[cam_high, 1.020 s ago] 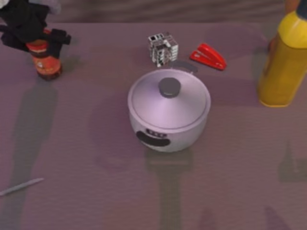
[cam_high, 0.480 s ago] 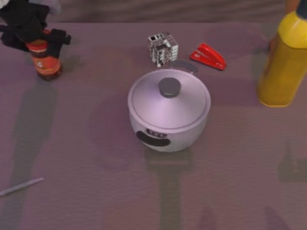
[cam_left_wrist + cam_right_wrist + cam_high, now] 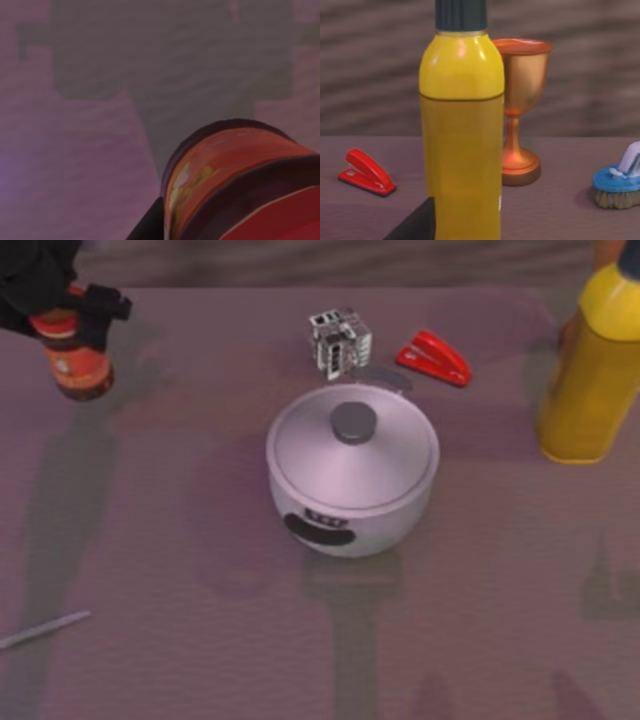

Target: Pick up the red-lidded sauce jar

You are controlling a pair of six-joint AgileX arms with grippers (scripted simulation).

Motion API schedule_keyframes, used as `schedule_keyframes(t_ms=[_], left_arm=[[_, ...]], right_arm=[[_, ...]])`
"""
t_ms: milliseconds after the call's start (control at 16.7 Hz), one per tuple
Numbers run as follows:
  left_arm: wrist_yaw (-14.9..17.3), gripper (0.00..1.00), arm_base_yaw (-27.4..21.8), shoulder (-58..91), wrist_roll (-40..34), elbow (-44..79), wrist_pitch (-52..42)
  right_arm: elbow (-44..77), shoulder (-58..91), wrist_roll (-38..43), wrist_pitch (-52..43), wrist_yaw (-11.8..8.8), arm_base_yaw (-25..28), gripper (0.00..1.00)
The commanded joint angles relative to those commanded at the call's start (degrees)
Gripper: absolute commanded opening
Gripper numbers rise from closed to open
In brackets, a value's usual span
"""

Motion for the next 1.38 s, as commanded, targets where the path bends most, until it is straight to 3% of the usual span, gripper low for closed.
schedule_keyframes(t_ms=[360, 780, 960, 1380], left_arm=[[-0.11, 0.00, 0.71, -16.37, -0.03, -16.00, -0.52], [-0.46, 0.00, -0.02, -17.49, -0.80, -17.53, -0.13], [-2.23, 0.00, -3.02, -18.86, -6.13, -21.47, 2.41], [-8.50, 0.00, -14.29, -24.27, -26.97, -36.61, 11.93]], right_arm=[[0.00, 0.00, 0.00, 0.00, 0.00, 0.00, 1.00], [0.00, 0.00, 0.00, 0.00, 0.00, 0.00, 1.00], [0.00, 0.00, 0.00, 0.00, 0.00, 0.00, 1.00], [0.00, 0.00, 0.00, 0.00, 0.00, 0.00, 1.00]])
